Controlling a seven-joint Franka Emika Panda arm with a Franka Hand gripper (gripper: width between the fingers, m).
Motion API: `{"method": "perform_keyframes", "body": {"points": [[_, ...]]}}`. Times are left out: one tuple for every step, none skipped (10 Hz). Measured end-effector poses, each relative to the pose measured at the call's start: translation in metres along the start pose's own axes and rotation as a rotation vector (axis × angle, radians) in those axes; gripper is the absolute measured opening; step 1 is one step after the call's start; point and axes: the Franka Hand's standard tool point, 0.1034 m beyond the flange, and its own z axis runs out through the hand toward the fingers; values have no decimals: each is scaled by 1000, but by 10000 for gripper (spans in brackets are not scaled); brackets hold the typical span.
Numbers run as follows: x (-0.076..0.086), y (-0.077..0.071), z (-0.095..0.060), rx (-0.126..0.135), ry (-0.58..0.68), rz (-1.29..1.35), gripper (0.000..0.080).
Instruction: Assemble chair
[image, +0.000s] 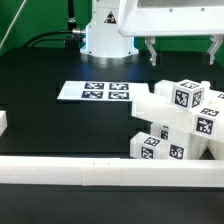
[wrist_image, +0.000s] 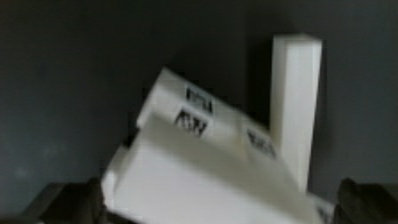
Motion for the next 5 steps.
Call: {"method": "perform_keyframes", "body": {"points": [[-9, 0, 5, -1, -5, -5, 649], [-5, 0, 3, -1, -3, -4, 649], [-5, 0, 4, -1, -2, -5, 649], [-6, 0, 4, -1, -4, -5, 649], [-6, 0, 5, -1, -7, -5, 649]]}}
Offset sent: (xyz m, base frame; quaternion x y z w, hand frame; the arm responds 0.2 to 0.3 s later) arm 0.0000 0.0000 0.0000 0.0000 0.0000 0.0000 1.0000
